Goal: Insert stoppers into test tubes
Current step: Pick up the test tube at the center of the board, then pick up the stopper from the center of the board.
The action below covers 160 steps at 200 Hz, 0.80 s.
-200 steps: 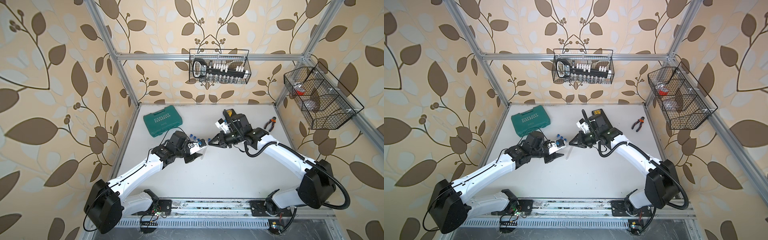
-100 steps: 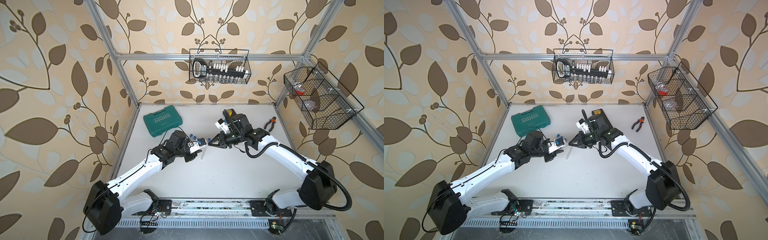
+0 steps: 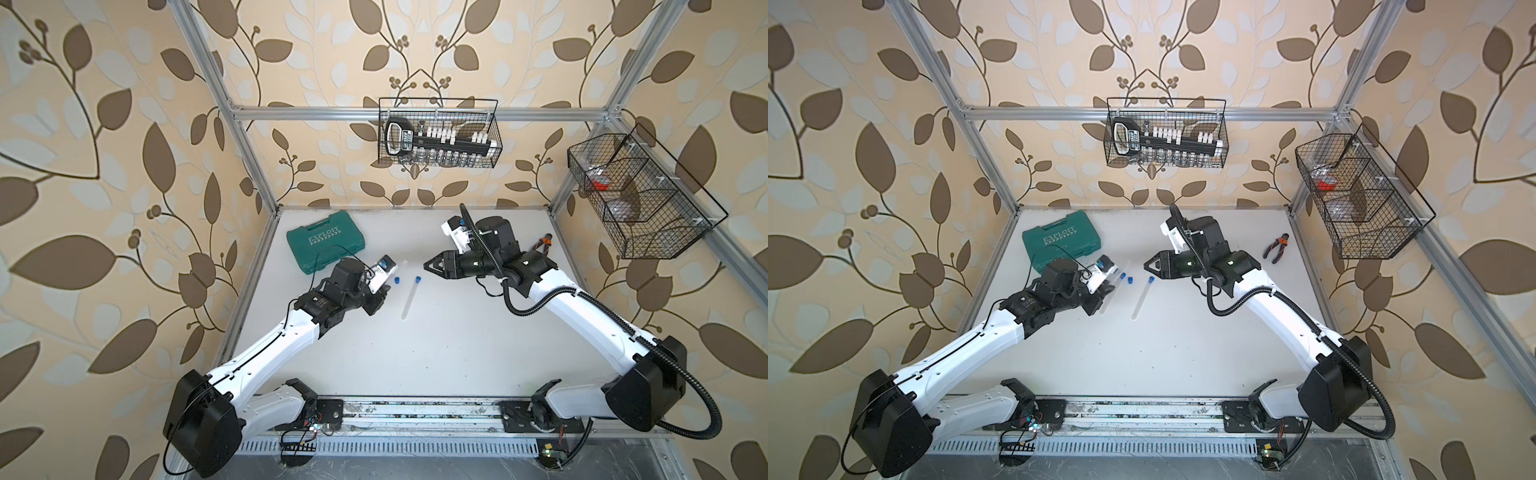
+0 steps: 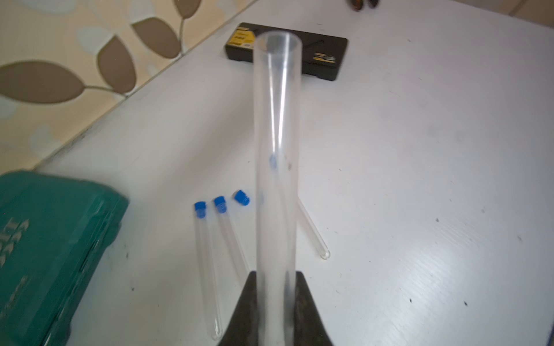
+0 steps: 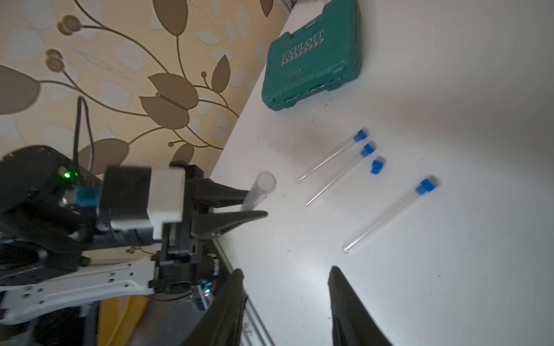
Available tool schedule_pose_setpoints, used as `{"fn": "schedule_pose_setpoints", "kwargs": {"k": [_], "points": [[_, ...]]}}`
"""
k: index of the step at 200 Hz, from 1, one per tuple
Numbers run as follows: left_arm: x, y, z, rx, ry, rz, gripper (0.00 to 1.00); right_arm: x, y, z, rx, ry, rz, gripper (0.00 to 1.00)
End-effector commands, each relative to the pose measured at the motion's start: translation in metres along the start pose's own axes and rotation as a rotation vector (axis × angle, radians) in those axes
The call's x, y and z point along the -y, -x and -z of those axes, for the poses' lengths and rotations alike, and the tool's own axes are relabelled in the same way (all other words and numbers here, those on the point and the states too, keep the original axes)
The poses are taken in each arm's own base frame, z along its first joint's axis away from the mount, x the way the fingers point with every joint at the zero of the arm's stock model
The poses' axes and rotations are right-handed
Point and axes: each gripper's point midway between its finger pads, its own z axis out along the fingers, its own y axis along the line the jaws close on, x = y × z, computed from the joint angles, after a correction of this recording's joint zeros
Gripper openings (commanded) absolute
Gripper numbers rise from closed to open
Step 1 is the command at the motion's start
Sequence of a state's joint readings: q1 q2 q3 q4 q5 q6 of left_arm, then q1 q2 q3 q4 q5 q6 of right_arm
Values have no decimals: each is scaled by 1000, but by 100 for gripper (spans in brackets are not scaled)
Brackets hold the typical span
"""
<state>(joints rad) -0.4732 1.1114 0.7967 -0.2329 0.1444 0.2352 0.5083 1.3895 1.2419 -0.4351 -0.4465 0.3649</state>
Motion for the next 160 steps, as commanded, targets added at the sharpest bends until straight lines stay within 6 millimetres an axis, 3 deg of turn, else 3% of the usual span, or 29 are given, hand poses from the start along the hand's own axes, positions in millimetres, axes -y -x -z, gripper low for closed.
{"fn": "schedule_pose_setpoints", "kwargs": {"k": [1,36,72,95,160], "points": [[-53,2,10,35,179,361,0,39,-4,-15,-33,-173,358,49],[-94,-8,13,10,292,538,0,46,-16,-60,-136,-101,734,53],[-97,-12,4,19,298,570,0,46,-42,-116,-267,-3,1016,57],[-97,-24,4,-4,318,573,0,55,-49,-141,-320,42,1087,58],[-108,-20,13,6,388,540,0,84,-60,-190,-419,64,1103,59]]}}
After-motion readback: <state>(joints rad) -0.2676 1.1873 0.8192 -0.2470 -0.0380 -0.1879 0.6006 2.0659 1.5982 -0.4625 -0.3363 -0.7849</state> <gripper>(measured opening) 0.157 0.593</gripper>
